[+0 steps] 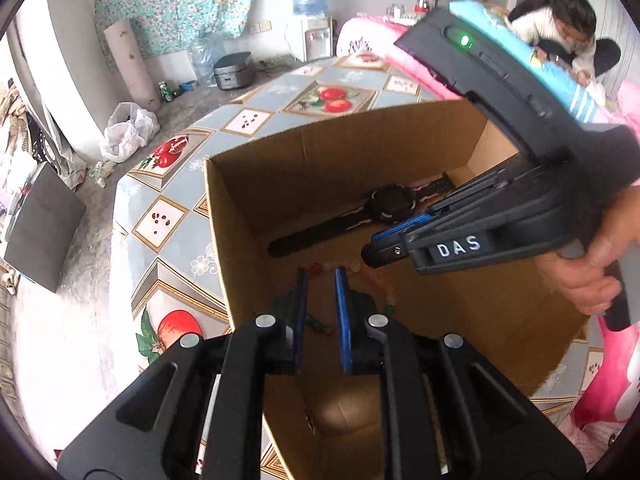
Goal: Organize jewelry
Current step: 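Lift the bracelet with the left tool into the box and open it, then raise the open left tool out of the box back over the table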
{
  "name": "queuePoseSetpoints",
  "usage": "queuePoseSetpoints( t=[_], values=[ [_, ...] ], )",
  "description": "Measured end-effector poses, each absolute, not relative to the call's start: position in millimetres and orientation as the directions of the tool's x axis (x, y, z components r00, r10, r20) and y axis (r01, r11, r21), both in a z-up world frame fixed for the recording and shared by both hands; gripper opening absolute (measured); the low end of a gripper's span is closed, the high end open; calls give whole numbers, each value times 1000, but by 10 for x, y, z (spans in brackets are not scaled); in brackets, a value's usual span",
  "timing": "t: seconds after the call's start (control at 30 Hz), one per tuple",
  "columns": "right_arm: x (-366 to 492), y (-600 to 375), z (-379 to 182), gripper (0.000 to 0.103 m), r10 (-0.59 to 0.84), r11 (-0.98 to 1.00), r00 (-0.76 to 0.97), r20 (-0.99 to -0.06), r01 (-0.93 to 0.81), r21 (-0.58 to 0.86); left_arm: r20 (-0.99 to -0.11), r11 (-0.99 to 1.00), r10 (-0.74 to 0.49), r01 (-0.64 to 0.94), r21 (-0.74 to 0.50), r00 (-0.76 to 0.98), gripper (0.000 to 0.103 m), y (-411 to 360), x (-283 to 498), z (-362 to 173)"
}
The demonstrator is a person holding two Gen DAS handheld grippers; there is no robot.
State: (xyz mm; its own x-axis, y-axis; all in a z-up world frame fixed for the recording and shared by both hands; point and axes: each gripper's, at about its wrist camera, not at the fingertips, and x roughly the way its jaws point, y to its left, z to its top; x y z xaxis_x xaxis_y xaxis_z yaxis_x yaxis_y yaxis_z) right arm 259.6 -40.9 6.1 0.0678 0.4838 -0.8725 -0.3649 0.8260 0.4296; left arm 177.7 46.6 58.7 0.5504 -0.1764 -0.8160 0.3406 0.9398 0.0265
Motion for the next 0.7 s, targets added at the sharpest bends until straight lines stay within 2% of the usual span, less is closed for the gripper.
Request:
queuePoseSetpoints(
  t=[0.1,0.27,0.33,0.47,0.6,0.63,0.7],
  values=[
    [2512,-427,152,11,482,830,118,-868,-379,409,-755,940,-252,338,-44,605,14,582,1545,722],
    [1945,-546,550,11,561,784,282,-778,-483,390,-596,891,-432,421,-168,677,29,732,840,856],
    [1638,-614,669,22,574,773,347,-741,-528,351,-572,872,-469,455,-180,673,36,737,572,799],
    [1133,-709,682,25,590,761,410,-695,-570,310,-585,845,-505,500,-186,635,40,670,176,577],
    [677,-885,567,25,593,774,445,-671,-546,321,-648,851,-479,494,-178,592,41,510,-10,222],
    [558,-971,574,26,582,791,505,-637,-532,301,-663,851,-476,492,-182,578,41,471,-36,133],
    [404,-1054,560,26,559,813,533,-636,-505,291,-697,866,-435,477,-151,569,41,390,-55,-35]
  ],
)
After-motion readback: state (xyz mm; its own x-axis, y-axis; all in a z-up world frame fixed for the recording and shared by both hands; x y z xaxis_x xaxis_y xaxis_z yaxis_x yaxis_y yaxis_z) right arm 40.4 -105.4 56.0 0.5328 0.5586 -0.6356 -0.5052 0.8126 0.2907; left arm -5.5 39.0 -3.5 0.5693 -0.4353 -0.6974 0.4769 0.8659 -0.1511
